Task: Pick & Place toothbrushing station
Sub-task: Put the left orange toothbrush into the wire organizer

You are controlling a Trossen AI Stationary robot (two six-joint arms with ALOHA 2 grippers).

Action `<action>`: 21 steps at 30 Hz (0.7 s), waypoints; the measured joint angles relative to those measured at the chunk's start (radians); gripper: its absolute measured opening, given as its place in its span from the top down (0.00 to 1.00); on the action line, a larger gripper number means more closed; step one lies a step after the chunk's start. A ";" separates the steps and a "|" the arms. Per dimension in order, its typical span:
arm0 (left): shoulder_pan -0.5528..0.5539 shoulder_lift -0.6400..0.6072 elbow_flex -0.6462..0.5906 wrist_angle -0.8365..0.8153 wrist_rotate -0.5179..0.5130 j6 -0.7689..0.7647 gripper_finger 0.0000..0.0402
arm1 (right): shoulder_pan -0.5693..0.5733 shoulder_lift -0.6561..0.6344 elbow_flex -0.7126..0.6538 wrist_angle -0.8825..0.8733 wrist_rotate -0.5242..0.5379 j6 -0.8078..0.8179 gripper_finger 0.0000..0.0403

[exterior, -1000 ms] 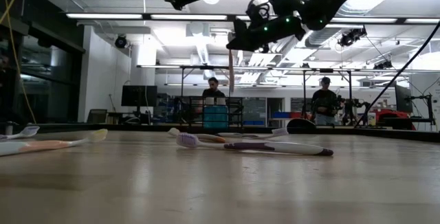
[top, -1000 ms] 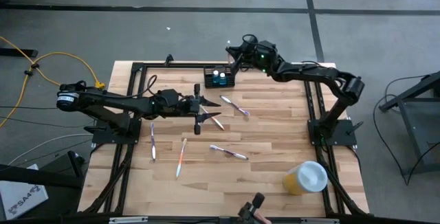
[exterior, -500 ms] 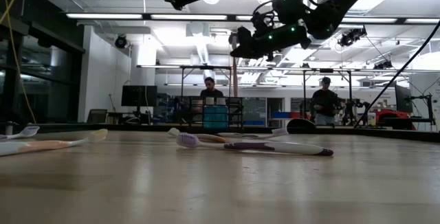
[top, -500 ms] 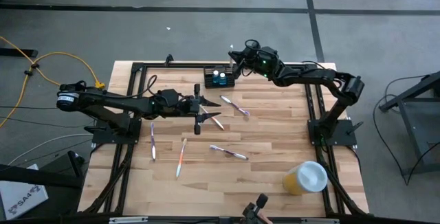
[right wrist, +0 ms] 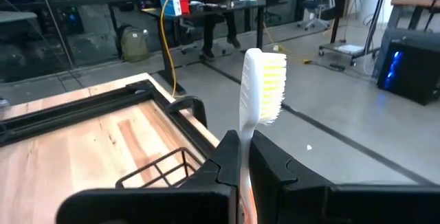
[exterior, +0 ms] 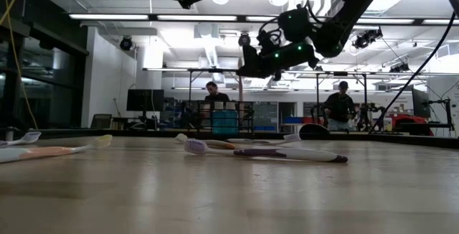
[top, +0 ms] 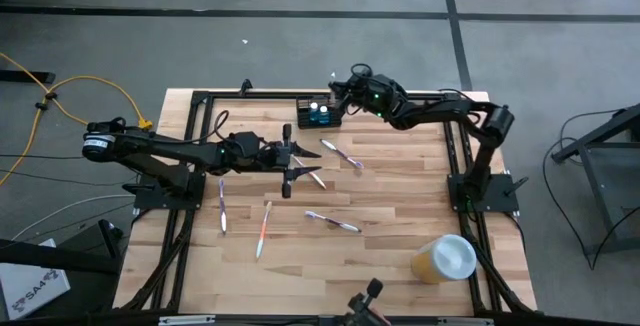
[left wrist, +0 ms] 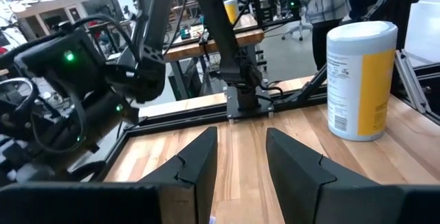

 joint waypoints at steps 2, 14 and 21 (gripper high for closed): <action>0.000 0.000 0.000 0.000 0.000 0.000 0.70 | -0.001 0.009 0.000 0.003 0.003 0.014 0.99; 0.000 0.000 0.000 0.000 0.000 -0.001 0.70 | -0.010 0.021 0.000 -0.073 0.052 0.065 0.99; 0.000 0.000 0.000 0.000 0.000 -0.002 0.70 | -0.022 0.021 0.000 -0.072 0.047 0.066 0.99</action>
